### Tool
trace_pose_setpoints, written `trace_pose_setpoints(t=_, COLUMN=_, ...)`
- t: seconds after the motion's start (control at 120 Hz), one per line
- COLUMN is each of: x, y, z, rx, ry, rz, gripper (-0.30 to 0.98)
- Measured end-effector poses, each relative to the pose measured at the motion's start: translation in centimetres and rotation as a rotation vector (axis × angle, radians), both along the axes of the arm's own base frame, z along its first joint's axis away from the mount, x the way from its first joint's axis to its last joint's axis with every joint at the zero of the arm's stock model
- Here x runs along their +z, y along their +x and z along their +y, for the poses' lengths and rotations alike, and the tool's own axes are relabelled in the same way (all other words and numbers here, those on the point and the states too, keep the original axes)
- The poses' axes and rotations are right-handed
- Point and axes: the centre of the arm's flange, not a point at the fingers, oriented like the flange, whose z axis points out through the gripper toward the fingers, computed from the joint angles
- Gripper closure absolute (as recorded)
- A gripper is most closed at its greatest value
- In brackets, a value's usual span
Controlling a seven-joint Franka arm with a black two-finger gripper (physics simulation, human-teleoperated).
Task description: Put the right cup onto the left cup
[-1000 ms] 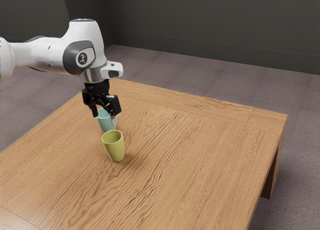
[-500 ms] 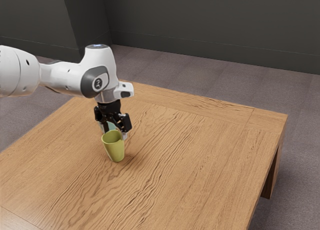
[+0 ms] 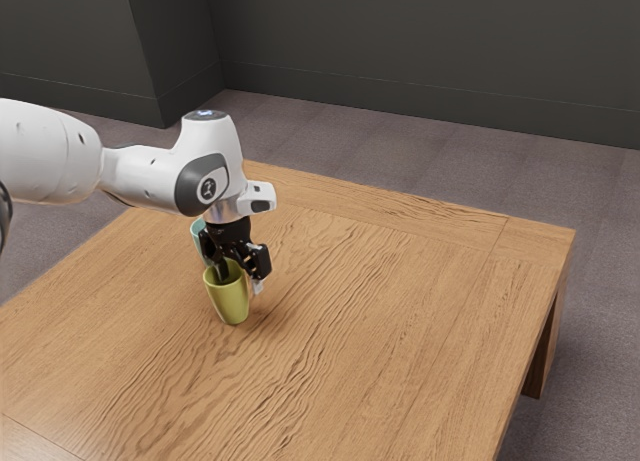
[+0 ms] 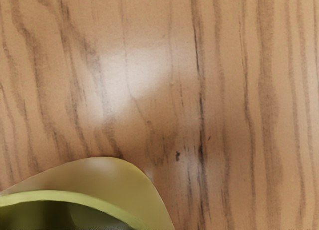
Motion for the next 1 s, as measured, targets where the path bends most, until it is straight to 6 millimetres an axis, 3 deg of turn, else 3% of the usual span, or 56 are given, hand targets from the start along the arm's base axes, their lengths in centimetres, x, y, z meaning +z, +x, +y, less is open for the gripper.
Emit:
trace_pose_setpoints(t=0.142, x=0.0, y=-0.1, z=0.1, rx=0.002, ry=0.000, rz=0.003, gripper=0.45)
trace_pose_setpoints(t=0.267, x=-0.1, y=-0.2, z=0.1, rx=0.004, ry=0.000, rz=0.008, gripper=0.62)
trace_pose_setpoints(t=0.5, x=-0.1, y=-0.2, z=0.1, rx=0.004, ry=0.000, rz=0.012, gripper=0.74)
trace_pose_setpoints(t=0.683, x=1.1, y=-0.2, z=0.1, rx=0.002, ry=0.001, rz=-0.003, gripper=0.77)
trace_pose_setpoints(t=0.833, x=3.9, y=-0.6, z=0.1, rx=0.003, ry=-0.002, rz=-0.020, gripper=0.78)
trace_pose_setpoints(t=1.0, x=10.4, y=-1.8, z=0.5, rx=0.005, ry=-0.006, rz=-0.064, gripper=0.78)
